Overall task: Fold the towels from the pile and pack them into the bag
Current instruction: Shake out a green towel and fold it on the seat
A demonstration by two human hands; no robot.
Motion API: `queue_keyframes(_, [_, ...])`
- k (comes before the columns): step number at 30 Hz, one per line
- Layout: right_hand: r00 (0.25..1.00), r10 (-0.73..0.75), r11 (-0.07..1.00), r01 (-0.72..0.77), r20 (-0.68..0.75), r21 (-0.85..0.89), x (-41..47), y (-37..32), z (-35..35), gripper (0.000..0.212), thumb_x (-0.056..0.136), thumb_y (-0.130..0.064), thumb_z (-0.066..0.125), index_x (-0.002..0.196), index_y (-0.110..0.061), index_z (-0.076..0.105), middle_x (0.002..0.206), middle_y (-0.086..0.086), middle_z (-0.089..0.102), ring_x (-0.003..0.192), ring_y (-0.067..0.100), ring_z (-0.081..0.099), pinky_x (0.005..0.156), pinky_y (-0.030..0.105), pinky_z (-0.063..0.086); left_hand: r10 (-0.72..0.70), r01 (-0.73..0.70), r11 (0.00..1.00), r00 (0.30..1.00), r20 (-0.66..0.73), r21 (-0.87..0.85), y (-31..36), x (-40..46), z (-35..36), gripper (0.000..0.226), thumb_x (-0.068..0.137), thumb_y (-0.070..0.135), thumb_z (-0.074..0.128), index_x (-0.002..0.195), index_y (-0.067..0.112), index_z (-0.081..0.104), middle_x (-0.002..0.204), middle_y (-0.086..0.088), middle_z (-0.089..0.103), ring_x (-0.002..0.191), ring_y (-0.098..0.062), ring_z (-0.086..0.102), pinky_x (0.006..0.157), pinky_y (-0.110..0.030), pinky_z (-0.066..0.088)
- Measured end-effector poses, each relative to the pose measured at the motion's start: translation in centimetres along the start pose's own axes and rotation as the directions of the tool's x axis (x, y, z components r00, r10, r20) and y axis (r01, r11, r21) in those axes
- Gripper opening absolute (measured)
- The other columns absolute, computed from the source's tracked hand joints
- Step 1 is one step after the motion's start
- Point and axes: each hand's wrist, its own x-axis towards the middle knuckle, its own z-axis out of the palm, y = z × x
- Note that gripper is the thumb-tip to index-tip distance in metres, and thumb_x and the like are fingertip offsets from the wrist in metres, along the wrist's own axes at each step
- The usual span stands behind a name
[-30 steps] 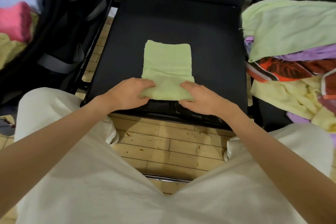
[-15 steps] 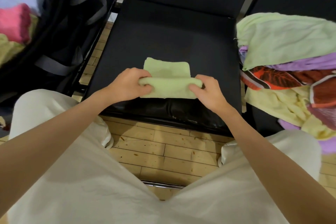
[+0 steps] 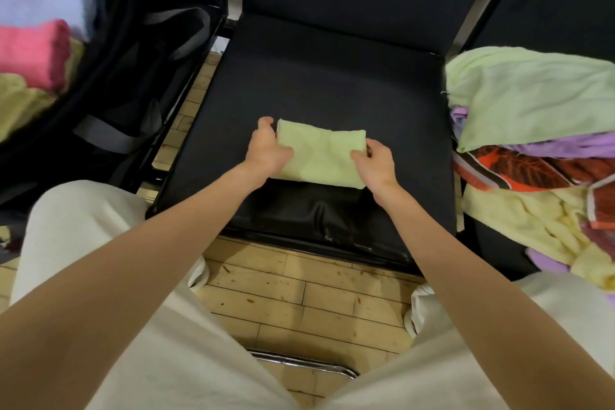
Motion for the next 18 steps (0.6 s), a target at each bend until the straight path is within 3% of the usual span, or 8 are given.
queue_keyframes(4, [0.999, -0.032, 0.967, 0.027, -0.016, -0.252, 0.5, 0.6, 0.5, 0.048, 0.083, -0.013, 0.065, 0.126, -0.005, 0.046, 0.123, 0.013, 0.052, 0.114, 0.027, 0.051, 0.094, 0.039, 0.047, 0.042, -0.009, 0.958, 0.993, -0.108, 0.286, -0.8, -0.3, 0.9, 0.068, 0.081, 0.010, 0.067, 0.138, 0.008, 0.031, 0.136, -0.015, 0.032, 0.124, -0.031, 0.040, 0.095, -0.031, 0.038])
queue_keyframes(7, [1.000, 0.008, 0.897, -0.013, -0.012, -0.442, 0.6, 1.1, 0.3, 0.048, 0.080, -0.026, 0.072, 0.118, -0.003, 0.051, 0.122, 0.017, 0.048, 0.117, 0.031, 0.047, 0.097, 0.041, 0.044, -0.074, 0.124, 0.900, 0.988, -0.133, 0.418, -0.7, -0.5, 0.7, 0.058, 0.078, 0.026, 0.072, 0.124, 0.005, 0.043, 0.136, -0.017, 0.028, 0.125, -0.033, 0.033, 0.098, -0.036, 0.038])
queue_keyframes(9, [0.997, 0.069, 0.881, -0.051, 0.021, -0.471, 0.5, 1.1, 0.2, 0.040, 0.080, -0.029, 0.072, 0.108, -0.005, 0.057, 0.121, 0.017, 0.051, 0.117, 0.032, 0.047, 0.097, 0.041, 0.045, -0.144, 0.170, 0.858, 0.985, -0.090, 0.484, -0.6, -0.6, 0.3, 0.050, 0.079, 0.033, 0.070, 0.115, 0.007, 0.048, 0.136, -0.017, 0.028, 0.124, -0.033, 0.033, 0.098, -0.039, 0.038])
queue_keyframes(12, [0.994, 0.091, 0.886, -0.050, 0.068, -0.462, -0.2, 0.8, 0.2, 0.028, 0.080, -0.023, 0.067, 0.101, -0.008, 0.055, 0.117, 0.015, 0.054, 0.112, 0.031, 0.051, 0.094, 0.041, 0.047, -0.145, 0.159, 0.839, 0.987, -0.066, 0.520, -0.7, -1.2, 0.1, 0.051, 0.078, 0.036, 0.070, 0.115, 0.007, 0.051, 0.135, -0.017, 0.031, 0.122, -0.033, 0.035, 0.100, -0.042, 0.039])
queue_keyframes(15, [0.990, 0.082, 0.937, -0.038, 0.114, -0.347, -1.4, -0.7, 0.5, 0.022, 0.082, -0.013, 0.062, 0.098, -0.009, 0.048, 0.101, 0.007, 0.052, 0.094, 0.022, 0.053, 0.067, 0.029, 0.046, -0.038, 0.083, 0.861, 0.994, -0.098, 0.502, -1.0, -2.3, -0.2, 0.037, 0.077, 0.031, 0.072, 0.101, 0.008, 0.056, 0.127, -0.016, 0.041, 0.114, -0.032, 0.044, 0.094, -0.041, 0.044])
queue_keyframes(17, [0.991, 0.084, 0.982, -0.065, 0.105, -0.179, -2.0, -2.4, 1.0, 0.019, 0.081, -0.008, 0.061, 0.087, -0.012, 0.044, 0.088, 0.001, 0.047, 0.085, 0.019, 0.050, 0.055, 0.024, 0.038, 0.034, 0.025, 0.901, 0.991, -0.128, 0.432, -0.8, -2.8, -1.5, 0.024, 0.076, 0.025, 0.070, 0.086, 0.008, 0.055, 0.114, -0.020, 0.054, 0.096, -0.028, 0.054, 0.072, -0.035, 0.048])
queue_keyframes(18, [0.993, 0.069, 0.993, -0.060, 0.092, -0.101, -2.2, -3.5, 1.5, 0.020, 0.081, -0.007, 0.061, 0.087, -0.012, 0.043, 0.086, 0.000, 0.046, 0.086, 0.018, 0.050, 0.055, 0.024, 0.039, 0.065, 0.001, 0.923, 0.985, -0.159, 0.384, -0.5, -2.9, -2.7, 0.022, 0.078, 0.022, 0.068, 0.085, 0.006, 0.056, 0.108, -0.021, 0.059, 0.088, -0.028, 0.057, 0.060, -0.032, 0.043])
